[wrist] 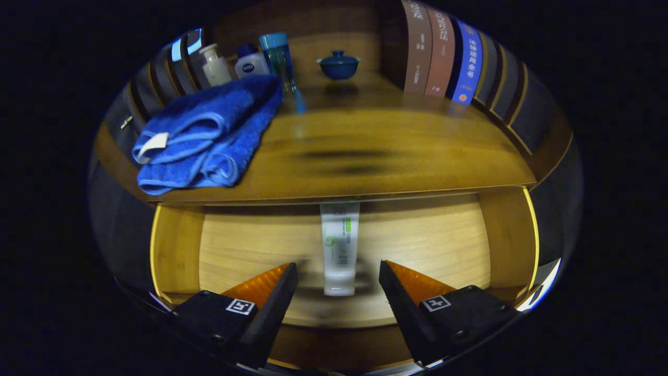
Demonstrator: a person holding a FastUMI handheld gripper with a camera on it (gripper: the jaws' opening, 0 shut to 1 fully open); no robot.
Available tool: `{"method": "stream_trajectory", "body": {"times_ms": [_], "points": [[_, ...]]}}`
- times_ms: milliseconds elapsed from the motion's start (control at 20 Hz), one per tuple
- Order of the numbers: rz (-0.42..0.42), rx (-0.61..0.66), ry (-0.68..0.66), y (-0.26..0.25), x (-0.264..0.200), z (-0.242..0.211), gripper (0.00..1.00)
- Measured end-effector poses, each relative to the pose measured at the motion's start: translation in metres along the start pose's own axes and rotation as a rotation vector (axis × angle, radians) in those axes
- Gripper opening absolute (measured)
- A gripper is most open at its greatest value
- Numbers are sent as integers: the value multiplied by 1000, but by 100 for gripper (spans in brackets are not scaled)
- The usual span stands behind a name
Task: Pull open the drawer, take out the items inside it, and place them on the countertop above the cabinet.
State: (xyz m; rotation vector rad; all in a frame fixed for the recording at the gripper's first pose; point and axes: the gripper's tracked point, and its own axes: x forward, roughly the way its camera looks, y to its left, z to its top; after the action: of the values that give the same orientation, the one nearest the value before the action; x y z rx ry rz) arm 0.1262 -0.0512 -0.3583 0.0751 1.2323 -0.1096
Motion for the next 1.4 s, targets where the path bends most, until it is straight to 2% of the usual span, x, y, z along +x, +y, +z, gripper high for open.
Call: {"method": "stream_trajectory", "body": {"times_ms": [150, 600, 900, 1050, 1400], "points": [[-11, -7, 69, 0, 16, -13, 100], [-17, 11, 141, 1, 41, -16, 63], [-21, -21, 125, -1, 41, -16, 39], [-12, -29, 130, 1, 32, -21, 39], [14, -36, 51, 5, -13, -26, 39]]}}
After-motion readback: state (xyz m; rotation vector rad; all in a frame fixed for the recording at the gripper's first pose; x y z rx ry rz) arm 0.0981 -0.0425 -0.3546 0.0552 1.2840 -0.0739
